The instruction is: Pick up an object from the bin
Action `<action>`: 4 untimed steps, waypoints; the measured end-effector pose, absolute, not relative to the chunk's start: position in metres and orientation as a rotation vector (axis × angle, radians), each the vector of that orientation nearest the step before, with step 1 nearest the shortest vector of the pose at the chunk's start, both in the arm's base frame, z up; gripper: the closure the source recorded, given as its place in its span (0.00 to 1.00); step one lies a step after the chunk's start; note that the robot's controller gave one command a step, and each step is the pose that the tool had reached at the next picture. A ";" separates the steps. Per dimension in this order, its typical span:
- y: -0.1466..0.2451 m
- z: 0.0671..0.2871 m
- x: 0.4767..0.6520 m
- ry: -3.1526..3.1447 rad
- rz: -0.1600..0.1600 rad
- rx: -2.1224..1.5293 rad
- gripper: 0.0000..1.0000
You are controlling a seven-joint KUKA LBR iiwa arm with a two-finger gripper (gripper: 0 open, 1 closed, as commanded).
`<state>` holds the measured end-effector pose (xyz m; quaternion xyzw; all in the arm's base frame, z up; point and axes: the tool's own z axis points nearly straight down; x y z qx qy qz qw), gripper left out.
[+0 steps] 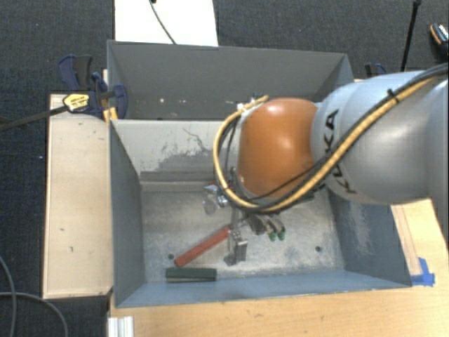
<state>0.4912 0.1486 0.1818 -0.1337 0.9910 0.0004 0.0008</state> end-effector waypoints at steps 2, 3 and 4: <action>0.148 0.070 0.524 3.117 0.002 -0.373 1.00; 0.133 0.186 0.557 3.099 0.001 -0.434 1.00; 0.128 0.235 0.592 3.108 0.001 -0.376 1.00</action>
Offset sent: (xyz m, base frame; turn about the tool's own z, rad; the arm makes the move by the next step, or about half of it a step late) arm 0.0322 -0.0006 -0.1118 0.0319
